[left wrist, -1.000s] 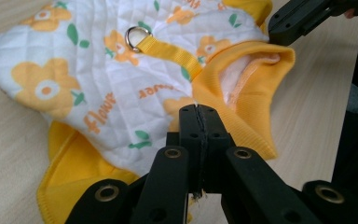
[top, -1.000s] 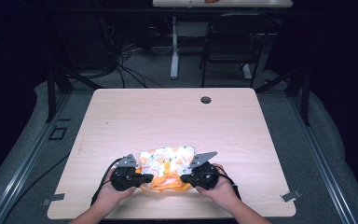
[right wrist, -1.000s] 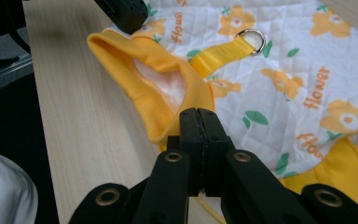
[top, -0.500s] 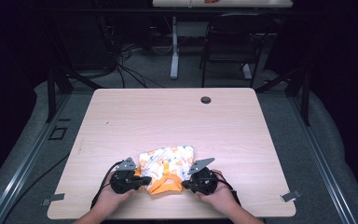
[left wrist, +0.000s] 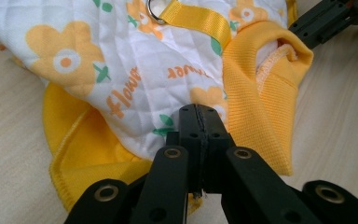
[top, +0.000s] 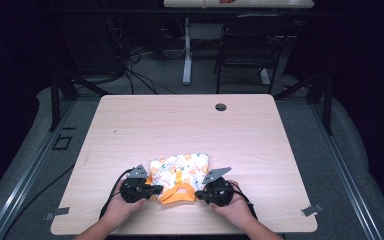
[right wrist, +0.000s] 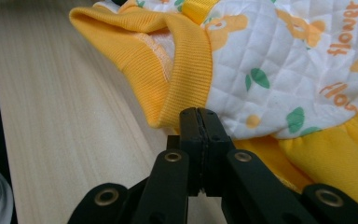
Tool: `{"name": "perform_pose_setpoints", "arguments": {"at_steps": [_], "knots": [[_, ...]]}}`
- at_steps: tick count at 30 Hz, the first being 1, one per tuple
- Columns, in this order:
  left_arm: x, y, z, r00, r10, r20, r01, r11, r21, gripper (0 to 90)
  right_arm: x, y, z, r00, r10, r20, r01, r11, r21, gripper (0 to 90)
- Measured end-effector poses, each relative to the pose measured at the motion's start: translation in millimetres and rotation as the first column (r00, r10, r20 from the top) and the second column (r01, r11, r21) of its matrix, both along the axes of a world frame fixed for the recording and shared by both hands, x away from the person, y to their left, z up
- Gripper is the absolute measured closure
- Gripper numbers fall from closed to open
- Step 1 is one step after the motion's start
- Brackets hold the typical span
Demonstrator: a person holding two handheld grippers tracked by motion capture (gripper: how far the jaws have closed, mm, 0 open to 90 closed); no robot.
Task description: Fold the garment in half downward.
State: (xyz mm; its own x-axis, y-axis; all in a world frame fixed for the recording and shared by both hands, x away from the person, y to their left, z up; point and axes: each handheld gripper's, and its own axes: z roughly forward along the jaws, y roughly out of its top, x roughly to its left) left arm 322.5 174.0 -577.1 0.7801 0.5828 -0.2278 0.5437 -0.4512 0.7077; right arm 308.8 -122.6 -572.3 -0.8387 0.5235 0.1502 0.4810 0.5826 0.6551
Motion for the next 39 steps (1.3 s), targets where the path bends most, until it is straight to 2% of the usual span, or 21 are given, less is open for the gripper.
{"name": "perform_pose_setpoints", "arguments": {"at_steps": [1,5,9,11,15,21,25,29,32,34,37,39], "knots": [[1.6,-0.3,0.1,1.0000,0.005,-0.003,-0.005,1.0000,-0.001,89.8,0.4,0.8,-0.9,0.9998,-0.019,0.003,0.019,0.9997,0.013,89.7],[9.2,-2.4,0.0,0.9998,0.019,0.009,-0.019,0.9998,0.005,89.8,6.8,0.8,-1.4,0.9993,-0.037,0.008,0.037,0.9992,0.015,89.6],[17.6,-3.9,-1.3,0.9993,0.036,0.008,-0.036,0.9993,-0.005,89.9,14.1,2.3,-0.2,0.9986,-0.052,0.012,0.052,0.9986,0.002,89.6],[21.4,-4.7,-0.7,0.9991,0.035,0.025,-0.035,0.9993,0.011,89.9,16.9,3.1,-0.5,0.9976,-0.067,0.015,0.067,0.9977,0.005,89.6],[28.3,-6.7,-0.7,0.9978,0.056,0.035,-0.057,0.9982,0.017,89.9,21.8,4.8,-1.0,0.9959,-0.086,0.026,0.086,0.9962,0.008,89.7],[38.3,-7.1,-3.6,0.9949,0.093,0.041,-0.092,0.9956,-0.013,89.9,32.4,2.7,-3.4,0.9917,-0.127,0.021,0.126,0.9913,0.036,89.7],[40.7,-8.1,-4.5,0.9928,0.115,0.035,-0.114,0.9931,-0.028,89.9,36.0,1.1,-4.7,0.9888,-0.148,0.017,0.147,0.9878,0.050,89.6],[42.9,-8.1,-4.4,0.9909,0.132,0.026,-0.131,0.9905,-0.040,89.6,38.7,0.8,-3.8,0.9875,-0.156,0.021,0.155,0.9869,0.044,89.1],[43.6,-5.5,-2.1,0.9888,0.149,0.012,-0.148,0.9873,-0.057,85.7,38.3,1.4,-2.1,0.9874,-0.156,0.024,0.155,0.9869,0.045,87.9],[42.0,-3.6,0.3,0.9882,0.152,0.016,-0.151,0.9865,-0.063,84.6,36.0,1.7,-0.3,0.9872,-0.157,0.030,0.155,0.9865,0.052,87.3],[38.8,0.4,5.1,0.9859,0.166,0.016,-0.165,0.9834,-0.076,82.4,31.8,0.0,4.9,0.9885,-0.142,0.054,0.140,0.9897,0.029,85.8],[35.5,3.8,9.2,0.9839,0.177,0.019,-0.175,0.9802,-0.093,81.2,27.7,-1.4,8.3,0.9885,-0.138,0.062,0.136,0.9900,0.039,84.9]]}}
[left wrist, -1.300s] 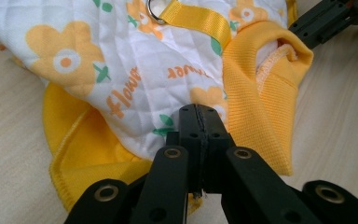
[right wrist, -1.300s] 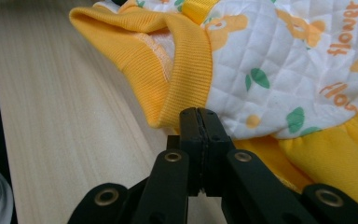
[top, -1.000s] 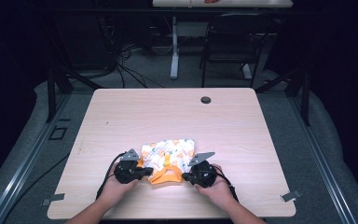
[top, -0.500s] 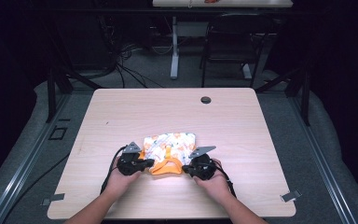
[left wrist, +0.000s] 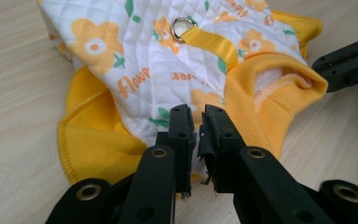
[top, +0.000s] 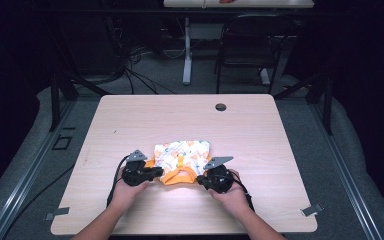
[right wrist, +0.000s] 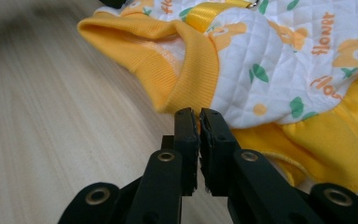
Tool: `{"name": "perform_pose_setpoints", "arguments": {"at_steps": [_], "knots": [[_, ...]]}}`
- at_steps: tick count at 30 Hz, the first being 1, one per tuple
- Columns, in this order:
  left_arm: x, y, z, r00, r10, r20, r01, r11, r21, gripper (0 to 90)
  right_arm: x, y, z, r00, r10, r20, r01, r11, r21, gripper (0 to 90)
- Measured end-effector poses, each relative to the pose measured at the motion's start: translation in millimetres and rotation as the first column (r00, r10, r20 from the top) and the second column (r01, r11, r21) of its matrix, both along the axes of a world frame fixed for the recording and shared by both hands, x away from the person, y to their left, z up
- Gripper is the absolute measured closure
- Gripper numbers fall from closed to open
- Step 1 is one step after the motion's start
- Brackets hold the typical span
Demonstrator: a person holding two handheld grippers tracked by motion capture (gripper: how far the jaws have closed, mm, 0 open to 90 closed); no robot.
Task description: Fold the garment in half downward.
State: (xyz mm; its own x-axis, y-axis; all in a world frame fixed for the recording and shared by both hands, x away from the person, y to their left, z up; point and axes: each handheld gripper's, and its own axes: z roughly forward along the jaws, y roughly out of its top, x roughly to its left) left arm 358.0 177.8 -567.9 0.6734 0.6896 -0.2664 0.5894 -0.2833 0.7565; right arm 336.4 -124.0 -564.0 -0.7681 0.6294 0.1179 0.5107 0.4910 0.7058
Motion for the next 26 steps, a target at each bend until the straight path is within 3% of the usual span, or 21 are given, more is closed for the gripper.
{"name": "perform_pose_setpoints", "arguments": {"at_steps": [4,9,13,17,21,26], "knots": [[-10.1,7.8,7.3,0.9997,0.010,0.022,-0.010,0.9999,0.013,77.0,-9.5,-6.5,8.1,1.0000,0.003,-0.007,-0.003,0.9999,0.011,81.4],[-23.7,20.1,12.2,0.9980,0.021,0.060,-0.024,0.9987,0.045,67.9,-24.5,-16.0,17.4,0.9984,-0.014,0.054,0.014,0.9999,-0.005,70.8],[-35.0,31.0,11.0,0.9959,0.050,0.076,-0.053,0.9978,0.039,60.5,-32.4,-23.3,17.8,0.9979,-0.044,0.049,0.042,0.9986,0.033,61.6],[-42.7,37.0,8.6,0.9950,0.056,0.082,-0.062,0.9956,0.070,54.5,-36.4,-27.3,18.8,0.9973,-0.058,0.044,0.056,0.9968,0.058,54.3],[-47.2,39.9,7.6,0.9959,0.038,0.081,-0.045,0.9955,0.083,49.9,-40.9,-29.9,16.8,0.9947,-0.066,0.078,0.063,0.9972,0.039,49.7],[-51.9,40.5,7.2,0.9944,0.025,0.103,-0.035,0.9942,0.102,48.0,-44.7,-30.1,9.5,0.9923,-0.043,0.116,0.046,0.9987,-0.021,47.7]]}}
